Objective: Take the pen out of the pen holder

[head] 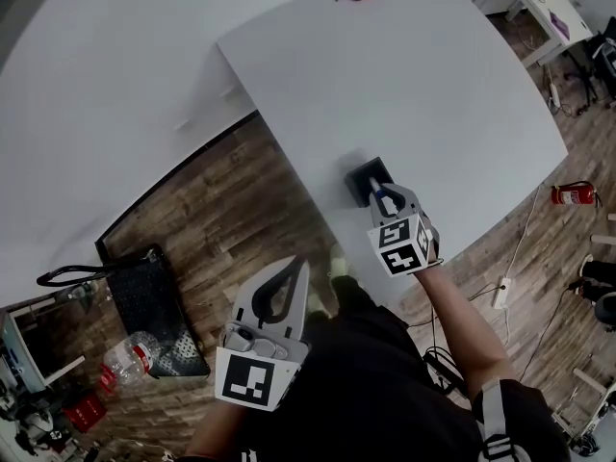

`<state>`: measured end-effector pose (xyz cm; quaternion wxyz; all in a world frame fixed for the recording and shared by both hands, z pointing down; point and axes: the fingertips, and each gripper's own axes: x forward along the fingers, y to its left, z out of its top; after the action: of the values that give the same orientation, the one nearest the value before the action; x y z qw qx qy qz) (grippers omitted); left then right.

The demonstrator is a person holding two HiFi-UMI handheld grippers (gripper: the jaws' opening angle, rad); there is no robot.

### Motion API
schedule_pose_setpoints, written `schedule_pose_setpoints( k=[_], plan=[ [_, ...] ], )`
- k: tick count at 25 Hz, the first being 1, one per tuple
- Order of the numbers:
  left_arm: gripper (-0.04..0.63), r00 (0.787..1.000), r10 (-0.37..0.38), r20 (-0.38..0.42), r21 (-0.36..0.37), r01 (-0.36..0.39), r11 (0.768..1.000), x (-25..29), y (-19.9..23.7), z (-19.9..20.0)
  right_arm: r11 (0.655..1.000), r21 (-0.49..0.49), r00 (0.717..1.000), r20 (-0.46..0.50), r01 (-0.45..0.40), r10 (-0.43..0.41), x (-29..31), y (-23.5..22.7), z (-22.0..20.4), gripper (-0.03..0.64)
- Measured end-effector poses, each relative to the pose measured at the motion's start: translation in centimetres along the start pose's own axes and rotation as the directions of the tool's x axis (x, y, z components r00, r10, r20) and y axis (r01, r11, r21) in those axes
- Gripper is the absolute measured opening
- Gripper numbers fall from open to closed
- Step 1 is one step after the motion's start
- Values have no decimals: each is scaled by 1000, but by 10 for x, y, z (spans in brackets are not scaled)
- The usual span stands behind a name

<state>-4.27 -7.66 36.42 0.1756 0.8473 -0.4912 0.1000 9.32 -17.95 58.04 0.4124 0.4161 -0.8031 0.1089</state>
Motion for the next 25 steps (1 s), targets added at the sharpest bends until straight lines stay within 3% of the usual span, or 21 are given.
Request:
schedule_pose_setpoints(
  k=[11,25],
  plan=[
    [6,997,-42,67,32,40,999,-15,-10,11,999,25,995,91,34,-37,-55,0,39,71],
    [5,976,-174,131,95,162,982,-32,-44,20,991,66,968,217,114,-126,-150,4,69,71]
  ],
)
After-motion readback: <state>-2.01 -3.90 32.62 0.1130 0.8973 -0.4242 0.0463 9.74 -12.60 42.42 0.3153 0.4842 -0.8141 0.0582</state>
